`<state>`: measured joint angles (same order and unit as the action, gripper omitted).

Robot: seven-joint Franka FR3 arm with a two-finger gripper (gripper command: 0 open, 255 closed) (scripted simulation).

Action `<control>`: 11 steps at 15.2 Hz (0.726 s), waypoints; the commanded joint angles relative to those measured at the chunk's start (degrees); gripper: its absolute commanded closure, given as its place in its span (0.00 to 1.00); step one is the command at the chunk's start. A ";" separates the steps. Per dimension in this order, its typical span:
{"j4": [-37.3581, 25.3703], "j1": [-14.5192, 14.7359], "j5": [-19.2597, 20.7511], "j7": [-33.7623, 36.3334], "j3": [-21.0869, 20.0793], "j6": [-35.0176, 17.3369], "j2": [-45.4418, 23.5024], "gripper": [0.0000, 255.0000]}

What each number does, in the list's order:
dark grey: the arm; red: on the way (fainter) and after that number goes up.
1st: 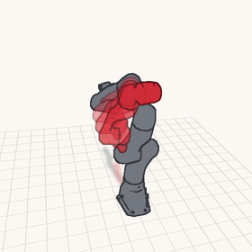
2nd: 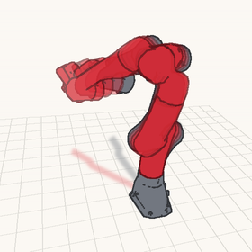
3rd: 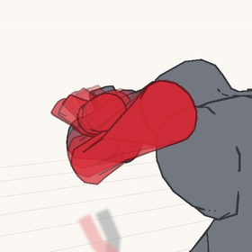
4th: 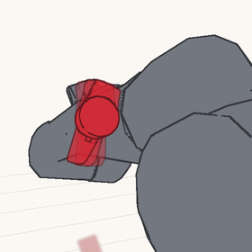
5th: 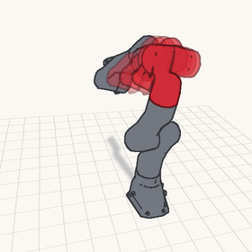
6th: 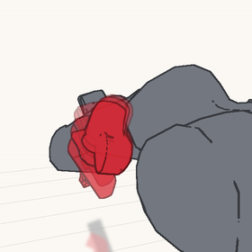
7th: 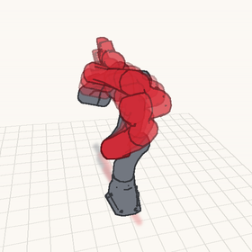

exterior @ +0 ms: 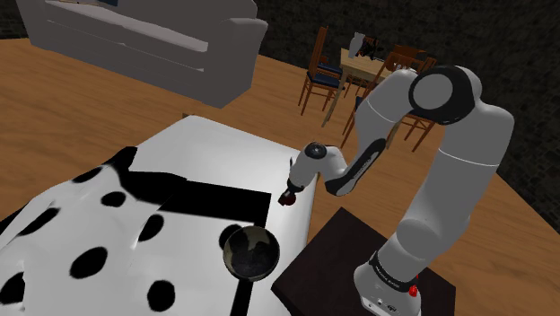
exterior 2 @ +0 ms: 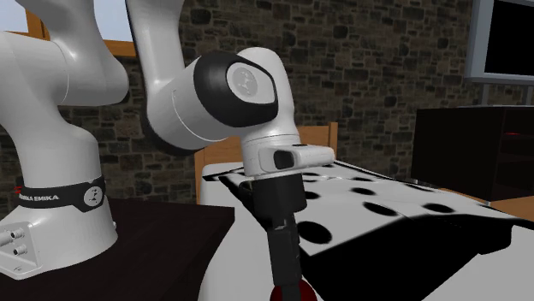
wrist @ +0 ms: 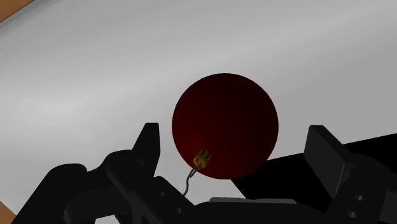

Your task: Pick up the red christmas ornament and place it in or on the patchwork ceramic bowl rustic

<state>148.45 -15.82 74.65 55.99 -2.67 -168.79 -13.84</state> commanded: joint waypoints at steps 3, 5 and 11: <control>-0.45 0.09 1.09 0.87 0.33 -0.17 -0.64 0.00; -0.45 0.09 1.09 0.87 0.33 -0.17 -0.64 0.00; -0.54 0.08 1.00 0.80 0.31 -0.15 -0.72 1.00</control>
<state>147.85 -15.78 75.65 56.81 -2.29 -168.89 -14.45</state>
